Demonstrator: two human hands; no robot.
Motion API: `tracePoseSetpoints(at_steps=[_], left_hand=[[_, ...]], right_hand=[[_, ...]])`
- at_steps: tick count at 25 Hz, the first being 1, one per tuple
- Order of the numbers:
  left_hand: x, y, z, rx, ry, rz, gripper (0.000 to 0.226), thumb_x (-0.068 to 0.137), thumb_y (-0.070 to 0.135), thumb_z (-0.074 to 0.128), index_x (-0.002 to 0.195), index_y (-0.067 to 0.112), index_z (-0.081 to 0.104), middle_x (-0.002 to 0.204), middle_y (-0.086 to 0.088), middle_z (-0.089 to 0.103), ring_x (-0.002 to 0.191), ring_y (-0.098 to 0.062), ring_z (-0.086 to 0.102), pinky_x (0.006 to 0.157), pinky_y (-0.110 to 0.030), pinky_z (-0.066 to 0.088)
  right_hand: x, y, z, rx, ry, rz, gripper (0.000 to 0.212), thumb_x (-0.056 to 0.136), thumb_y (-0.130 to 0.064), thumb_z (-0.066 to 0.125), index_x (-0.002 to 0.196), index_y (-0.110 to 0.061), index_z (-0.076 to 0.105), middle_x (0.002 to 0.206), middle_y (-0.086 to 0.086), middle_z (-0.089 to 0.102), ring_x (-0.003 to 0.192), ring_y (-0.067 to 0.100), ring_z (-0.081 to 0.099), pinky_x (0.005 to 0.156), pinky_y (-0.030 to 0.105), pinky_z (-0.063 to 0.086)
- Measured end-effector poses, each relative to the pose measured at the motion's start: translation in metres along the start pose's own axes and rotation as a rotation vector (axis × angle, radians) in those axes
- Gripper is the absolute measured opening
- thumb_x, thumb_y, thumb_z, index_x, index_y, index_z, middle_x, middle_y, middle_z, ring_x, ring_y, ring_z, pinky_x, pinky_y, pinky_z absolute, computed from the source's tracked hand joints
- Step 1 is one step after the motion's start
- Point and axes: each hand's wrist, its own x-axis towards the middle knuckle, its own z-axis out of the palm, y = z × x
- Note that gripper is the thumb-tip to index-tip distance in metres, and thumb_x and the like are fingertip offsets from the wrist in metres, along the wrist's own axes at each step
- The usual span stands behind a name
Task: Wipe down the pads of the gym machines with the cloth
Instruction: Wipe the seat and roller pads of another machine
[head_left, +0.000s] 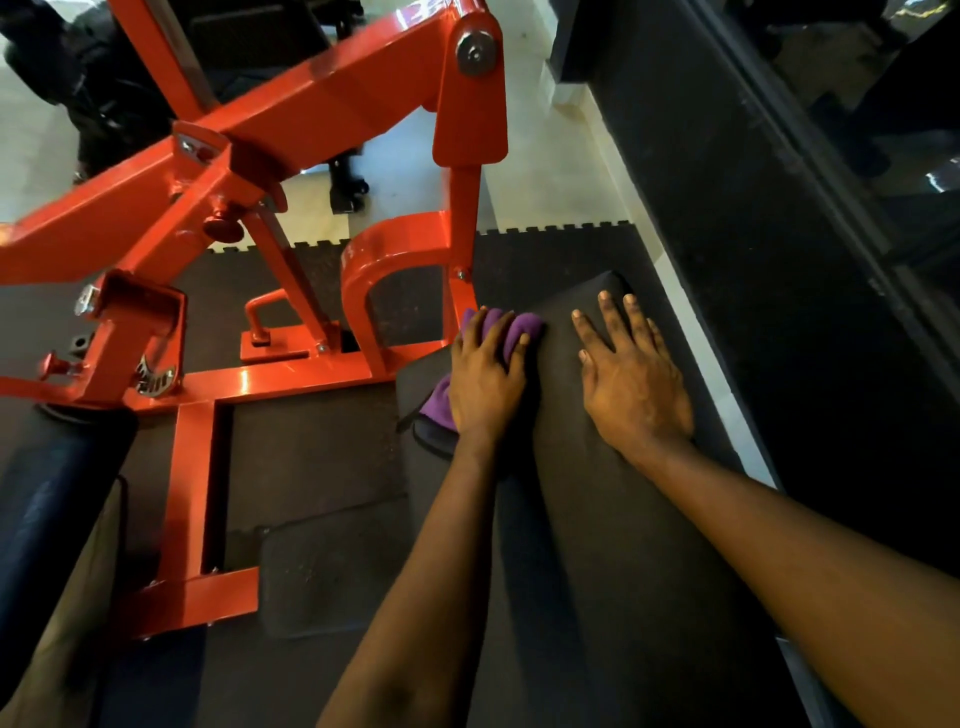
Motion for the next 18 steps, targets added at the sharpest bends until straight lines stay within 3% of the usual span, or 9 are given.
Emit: tracePoseSetpoints(at_steps=[3,6,10,13,18], left_hand=[[0.021,-0.033,-0.007,0.040,0.055,0.035,0.048,0.096,0.045,0.049,0.131,0.015,0.062,0.141,-0.014,0.054,0.131,-0.032,0.049,0.107,-0.038,0.039],[0.033,-0.079,-0.016,0.036,0.156,-0.099,0.052,0.090,0.047,0.044,0.112,0.006,0.069,0.116,-0.019,0.065,0.108,-0.038,0.060,0.092,-0.041,0.046],[0.011,-0.107,-0.021,-0.030,0.182,-0.389,0.042,0.096,0.040,0.053,0.131,0.018,0.060,0.138,-0.009,0.054,0.119,-0.034,0.056,0.091,-0.038,0.044],[-0.034,-0.116,-0.024,-0.058,0.186,-0.569,0.046,0.100,0.044,0.050,0.142,0.023,0.054,0.135,-0.016,0.055,0.120,-0.039,0.055,0.095,-0.043,0.043],[-0.135,-0.075,-0.021,0.030,0.199,-0.656,0.048,0.100,0.045,0.049,0.144,0.026,0.049,0.144,-0.010,0.048,0.117,-0.040,0.057,0.092,-0.045,0.045]], right_hand=[[0.000,0.001,0.000,0.008,0.014,-0.001,0.052,0.107,-0.036,0.033,0.159,-0.027,0.027,0.169,0.006,0.014,0.156,0.028,0.006,0.125,0.045,0.015],[0.000,0.001,0.001,0.010,0.021,-0.001,0.052,0.107,-0.036,0.032,0.158,-0.027,0.028,0.169,0.006,0.014,0.156,0.029,0.006,0.125,0.046,0.017],[0.001,0.002,0.002,0.009,0.015,-0.002,0.053,0.107,-0.037,0.030,0.159,-0.028,0.025,0.169,0.005,0.013,0.156,0.029,0.005,0.126,0.047,0.017],[0.000,0.001,0.002,-0.005,0.011,-0.005,0.053,0.107,-0.037,0.031,0.159,-0.027,0.025,0.169,0.007,0.013,0.156,0.030,0.006,0.126,0.048,0.017],[-0.001,-0.001,-0.003,-0.019,-0.001,-0.020,0.054,0.107,-0.036,0.029,0.159,-0.025,0.025,0.169,0.009,0.013,0.156,0.032,0.007,0.126,0.049,0.016]])
